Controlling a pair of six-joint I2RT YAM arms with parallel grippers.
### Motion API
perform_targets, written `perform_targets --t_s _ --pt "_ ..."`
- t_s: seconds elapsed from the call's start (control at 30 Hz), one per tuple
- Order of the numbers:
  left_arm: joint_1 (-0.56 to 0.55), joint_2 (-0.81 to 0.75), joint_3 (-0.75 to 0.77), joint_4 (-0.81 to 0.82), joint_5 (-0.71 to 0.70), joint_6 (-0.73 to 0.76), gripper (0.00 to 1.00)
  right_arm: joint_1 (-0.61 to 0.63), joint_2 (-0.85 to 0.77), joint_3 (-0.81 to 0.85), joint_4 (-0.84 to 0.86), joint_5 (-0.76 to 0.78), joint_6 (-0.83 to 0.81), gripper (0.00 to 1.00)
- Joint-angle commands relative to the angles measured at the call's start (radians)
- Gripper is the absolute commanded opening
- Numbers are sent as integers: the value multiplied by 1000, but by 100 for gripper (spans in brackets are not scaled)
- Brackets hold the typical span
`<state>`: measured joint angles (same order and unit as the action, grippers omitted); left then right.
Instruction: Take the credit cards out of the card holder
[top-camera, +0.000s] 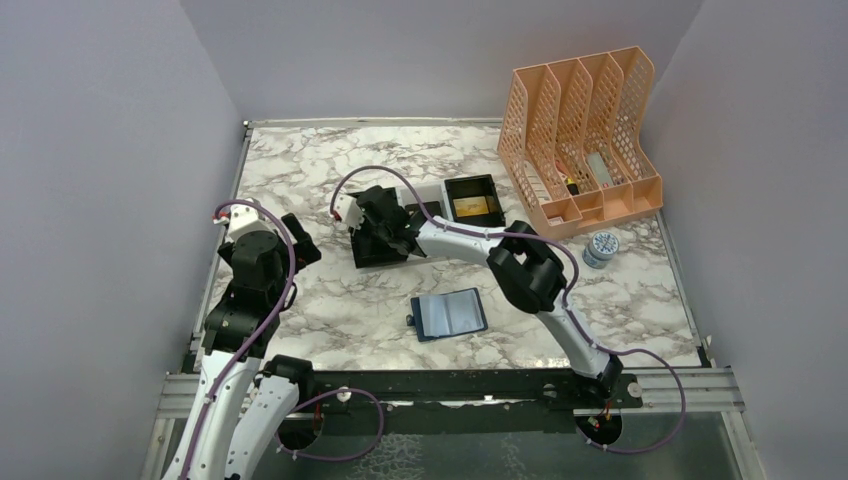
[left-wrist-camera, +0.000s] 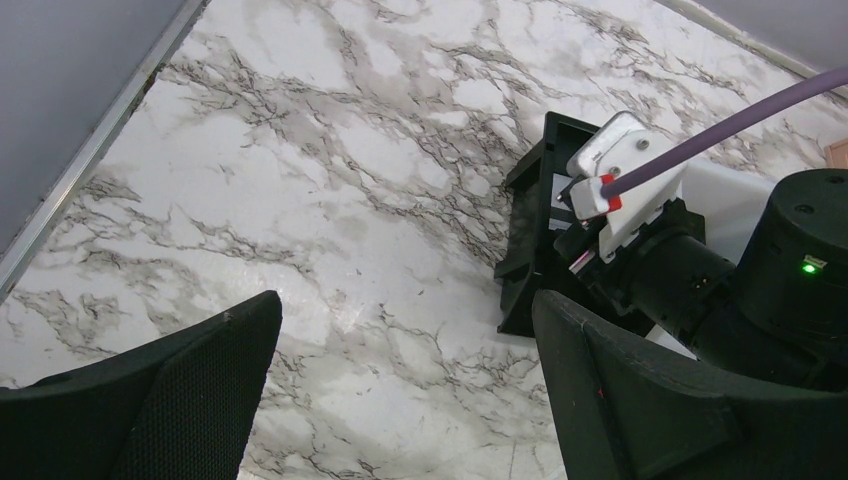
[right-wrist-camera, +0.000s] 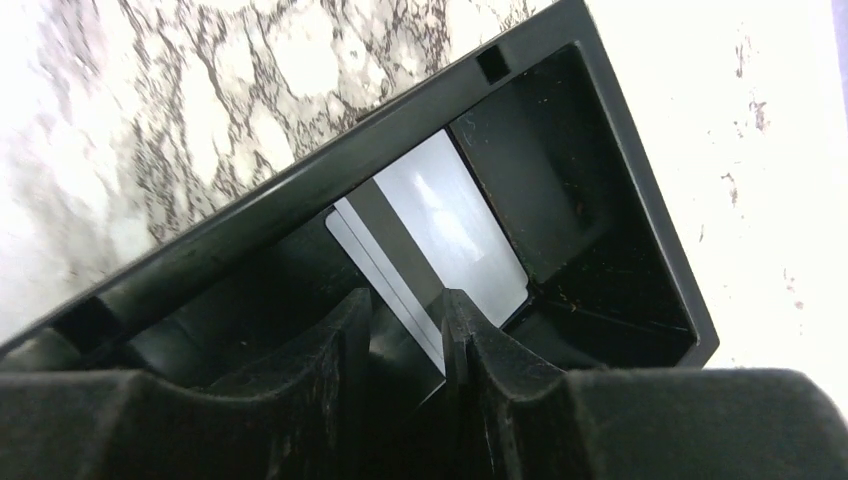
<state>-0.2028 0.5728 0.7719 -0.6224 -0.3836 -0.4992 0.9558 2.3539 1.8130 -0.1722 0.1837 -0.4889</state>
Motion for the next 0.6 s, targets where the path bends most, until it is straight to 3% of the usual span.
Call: perform_targets --t_s 0.0,0.57 --pt "7 1 -8 3 9 2 99 6 -72 4 -12 -60 176 32" --pt "6 2 -10 5 14 5 99 9 8 6 33 -23 288 32"
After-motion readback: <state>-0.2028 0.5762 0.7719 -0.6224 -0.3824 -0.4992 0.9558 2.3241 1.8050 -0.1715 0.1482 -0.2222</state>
